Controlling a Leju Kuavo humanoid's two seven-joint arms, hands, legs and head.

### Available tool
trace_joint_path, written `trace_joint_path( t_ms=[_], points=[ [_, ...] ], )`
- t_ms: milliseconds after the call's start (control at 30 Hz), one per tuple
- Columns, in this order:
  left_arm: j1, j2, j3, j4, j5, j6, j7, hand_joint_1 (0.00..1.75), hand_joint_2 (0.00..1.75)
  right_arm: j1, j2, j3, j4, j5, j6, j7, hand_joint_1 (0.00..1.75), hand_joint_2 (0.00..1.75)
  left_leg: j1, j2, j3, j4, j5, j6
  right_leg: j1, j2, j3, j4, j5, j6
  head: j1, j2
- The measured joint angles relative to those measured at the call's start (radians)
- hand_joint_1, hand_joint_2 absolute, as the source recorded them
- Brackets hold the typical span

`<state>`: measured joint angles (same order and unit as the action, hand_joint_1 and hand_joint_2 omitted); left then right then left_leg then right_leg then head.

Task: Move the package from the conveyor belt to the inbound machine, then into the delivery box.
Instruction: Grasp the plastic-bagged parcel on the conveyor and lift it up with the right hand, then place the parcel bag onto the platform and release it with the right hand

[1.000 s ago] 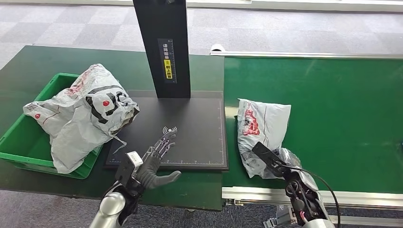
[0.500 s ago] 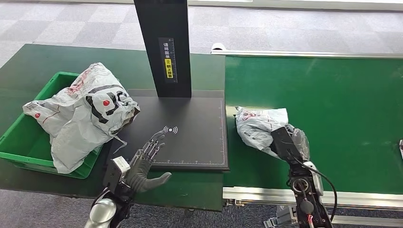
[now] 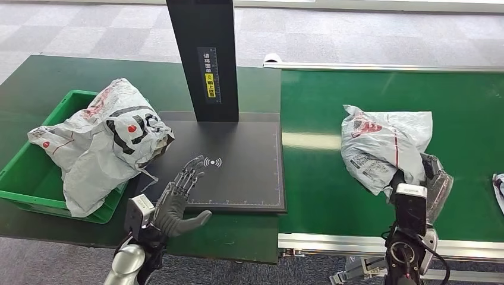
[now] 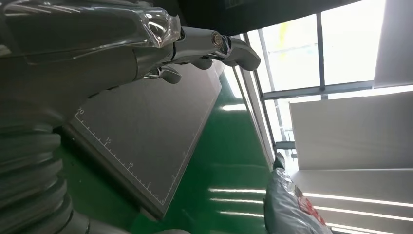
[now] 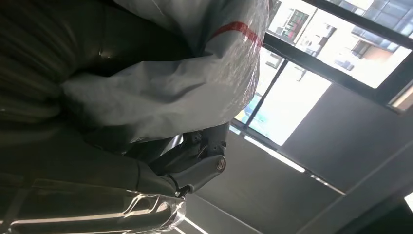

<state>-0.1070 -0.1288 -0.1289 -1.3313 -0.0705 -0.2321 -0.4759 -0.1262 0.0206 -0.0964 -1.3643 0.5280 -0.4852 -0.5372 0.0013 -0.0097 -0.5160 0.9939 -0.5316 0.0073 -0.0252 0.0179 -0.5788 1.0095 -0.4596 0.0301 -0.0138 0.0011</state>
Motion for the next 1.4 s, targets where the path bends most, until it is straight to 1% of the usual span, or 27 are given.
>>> trace_joint_path(
  t_ms=[167, 200, 267, 333, 400, 500, 567, 633, 767, 833, 967, 1067, 1133, 1267, 1400],
  points=[
    [-0.002, 0.002, -0.001, 0.000, -0.004, 0.013, -0.002, 0.00, 1.75, 0.015, 0.005, 0.061, -0.057, 0.094, 0.002, -0.002, 1.75, 1.75, 0.000, 0.000, 0.000, 0.000, 0.000, 0.000, 0.000, 0.000, 0.000, 0.000, 0.000, 0.000, 0.000, 0.000],
    [-0.002, 0.003, -0.001, 0.000, -0.004, 0.013, -0.003, 0.00, 1.75, 0.015, 0.004, 0.075, -0.061, 0.129, 0.013, 0.002, 1.75, 1.75, 0.000, 0.000, 0.000, 0.000, 0.001, 0.000, 0.000, 0.000, 0.000, 0.000, 0.000, 0.000, 0.000, 0.000],
    [-0.005, 0.005, -0.001, 0.000, -0.004, 0.010, -0.004, 0.00, 1.75, 0.014, 0.000, 0.121, -0.062, 0.241, 0.039, 0.024, 1.75, 1.75, 0.000, 0.000, -0.001, 0.000, 0.001, -0.001, 0.000, 0.000, 0.000, 0.000, 0.000, 0.000, 0.000, 0.000],
    [-0.012, 0.006, -0.002, 0.002, -0.003, 0.005, -0.009, 0.00, 1.75, 0.006, -0.004, 0.192, -0.045, 0.366, 0.064, 0.057, 1.75, 1.75, 0.000, 0.001, -0.001, 0.000, 0.001, -0.001, 0.000, 0.001, 0.000, 0.000, 0.000, 0.000, 0.000, 0.000],
    [-0.020, 0.006, -0.002, 0.005, -0.002, -0.002, -0.015, 0.00, 1.75, -0.014, -0.005, 0.280, 0.000, 0.456, 0.107, 0.092, 1.75, 1.75, 0.000, 0.001, 0.000, 0.000, 0.001, -0.001, 0.000, 0.001, 0.000, 0.000, 0.000, 0.000, 0.000, 0.000],
    [-0.032, 0.006, -0.002, 0.015, -0.002, -0.014, -0.021, 0.00, 1.75, -0.050, -0.005, 0.416, 0.088, 0.503, 0.212, 0.129, 1.75, 1.75, 0.000, 0.000, 0.000, 0.000, 0.001, -0.001, 0.000, 0.000, 0.000, 0.000, 0.000, 0.000, 0.000, 0.000],
    [-0.038, 0.006, -0.002, 0.023, -0.003, -0.020, -0.025, 0.00, 1.75, -0.069, -0.005, 0.486, 0.133, 0.502, 0.277, 0.141, 1.75, 1.75, 0.001, 0.000, 0.000, 0.000, 0.001, -0.001, 0.000, 0.000, 0.000, 0.000, 0.000, 0.000, 0.000, 0.000],
    [-0.045, 0.006, -0.002, 0.033, -0.003, -0.026, -0.028, 0.00, 1.75, -0.087, -0.006, 0.535, 0.170, 0.483, 0.361, 0.152, 1.75, 1.75, 0.001, 0.000, 0.000, 0.000, 0.001, -0.001, 0.000, 0.000, 0.000, 0.000, 0.000, 0.000, 0.000, 0.000],
    [-0.074, 0.006, -0.009, 0.067, -0.004, -0.037, -0.030, 0.00, 1.75, -0.121, -0.013, 0.609, 0.260, 0.398, 0.581, 0.157, 1.75, 1.75, 0.000, 0.000, 0.001, 0.000, 0.001, -0.001, 0.000, 0.000, 0.000, 0.000, 0.000, 0.000, 0.000, 0.000],
    [-0.087, 0.006, -0.018, 0.085, -0.004, -0.037, -0.030, 0.00, 1.75, -0.135, -0.019, 0.636, 0.306, 0.358, 0.637, 0.141, 1.75, 1.75, 0.000, 0.000, 0.001, 0.000, 0.001, -0.001, 0.000, 0.000, 0.001, 0.000, 0.000, 0.000, 0.000, 0.000],
    [-0.095, 0.006, -0.026, 0.098, 0.000, -0.034, -0.022, 0.00, 1.75, -0.161, -0.035, 0.669, 0.362, 0.268, 0.701, 0.068, 1.75, 1.75, 0.000, 0.002, 0.002, 0.000, 0.001, -0.001, 0.000, 0.002, 0.001, 0.000, 0.000, 0.000, 0.000, 0.000],
    [-0.094, 0.006, -0.027, 0.098, 0.005, -0.034, -0.012, 0.00, 1.75, -0.166, -0.053, 0.685, 0.368, 0.191, 0.777, 0.015, 1.75, 1.75, 0.000, 0.002, 0.002, 0.000, 0.001, -0.001, 0.000, 0.001, 0.001, 0.000, 0.000, 0.000, 0.000, 0.000],
    [-0.093, 0.006, -0.027, 0.098, 0.006, -0.034, -0.010, 0.00, 1.75, -0.165, -0.064, 0.694, 0.368, 0.162, 0.810, -0.002, 1.75, 1.75, 0.000, 0.001, 0.002, 0.000, 0.001, -0.001, 0.000, 0.001, 0.001, 0.000, 0.000, 0.000, 0.000, 0.000],
    [-0.090, 0.006, -0.027, 0.097, 0.006, -0.033, -0.010, 0.00, 1.75, -0.164, -0.081, 0.709, 0.367, 0.132, 0.826, -0.009, 1.75, 1.75, 0.000, 0.001, 0.002, 0.000, 0.001, -0.001, 0.000, 0.001, 0.001, 0.000, 0.000, 0.000, 0.000, 0.000],
    [-0.075, 0.006, -0.027, 0.088, 0.006, -0.028, -0.010, 0.00, 1.75, -0.165, -0.093, 0.711, 0.365, 0.104, 0.803, -0.012, 1.75, 1.75, 0.000, 0.001, 0.002, 0.000, 0.001, -0.001, 0.000, 0.001, 0.001, 0.000, 0.000, 0.000, 0.000, 0.000]
  ],
)
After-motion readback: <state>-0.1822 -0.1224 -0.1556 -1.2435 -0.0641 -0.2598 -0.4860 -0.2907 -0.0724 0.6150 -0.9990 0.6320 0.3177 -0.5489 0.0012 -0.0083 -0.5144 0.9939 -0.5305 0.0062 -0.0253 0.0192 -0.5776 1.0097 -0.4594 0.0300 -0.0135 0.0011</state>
